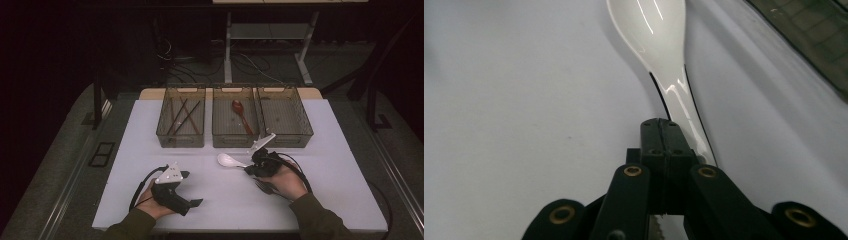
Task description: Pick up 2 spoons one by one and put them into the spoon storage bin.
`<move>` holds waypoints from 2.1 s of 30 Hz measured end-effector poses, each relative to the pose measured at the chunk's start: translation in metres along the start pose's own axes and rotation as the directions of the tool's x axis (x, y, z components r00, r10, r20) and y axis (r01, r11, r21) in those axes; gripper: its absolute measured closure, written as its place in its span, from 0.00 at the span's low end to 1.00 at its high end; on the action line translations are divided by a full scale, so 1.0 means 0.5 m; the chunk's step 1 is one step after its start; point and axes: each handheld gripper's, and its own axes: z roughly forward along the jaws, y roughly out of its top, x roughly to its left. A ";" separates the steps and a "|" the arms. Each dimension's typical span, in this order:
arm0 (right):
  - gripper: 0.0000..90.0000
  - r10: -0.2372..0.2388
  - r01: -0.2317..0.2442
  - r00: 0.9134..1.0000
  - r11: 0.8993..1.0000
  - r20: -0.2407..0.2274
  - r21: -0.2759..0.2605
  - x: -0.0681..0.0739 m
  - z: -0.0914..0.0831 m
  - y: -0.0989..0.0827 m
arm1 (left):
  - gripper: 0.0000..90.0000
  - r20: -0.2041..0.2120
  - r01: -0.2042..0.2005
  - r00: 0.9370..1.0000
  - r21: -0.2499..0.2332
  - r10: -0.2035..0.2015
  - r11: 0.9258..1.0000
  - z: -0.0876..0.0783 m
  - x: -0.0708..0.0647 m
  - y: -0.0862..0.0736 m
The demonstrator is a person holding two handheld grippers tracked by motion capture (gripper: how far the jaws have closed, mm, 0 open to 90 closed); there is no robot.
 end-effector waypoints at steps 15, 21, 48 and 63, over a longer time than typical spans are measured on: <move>0.64 0.018 -0.024 0.999 0.991 -0.047 -0.129 -0.021 0.004 0.088 | 0.00 0.003 -0.004 1.000 0.000 0.004 1.000 0.000 0.000 0.001; 0.59 0.023 -0.028 0.998 0.995 -0.054 -0.098 -0.025 0.043 0.106 | 0.00 0.004 -0.010 1.000 -0.005 0.010 1.000 -0.001 0.001 0.001; 0.91 -0.117 0.115 0.992 0.993 -0.050 -0.037 0.007 0.067 0.102 | 0.00 -0.021 0.007 1.000 -0.021 -0.008 1.000 -0.010 0.016 -0.003; 0.92 -0.117 0.114 0.993 0.990 -0.030 -0.089 0.006 0.042 0.106 | 0.00 -0.026 0.012 1.000 -0.024 -0.012 1.000 -0.013 0.017 -0.005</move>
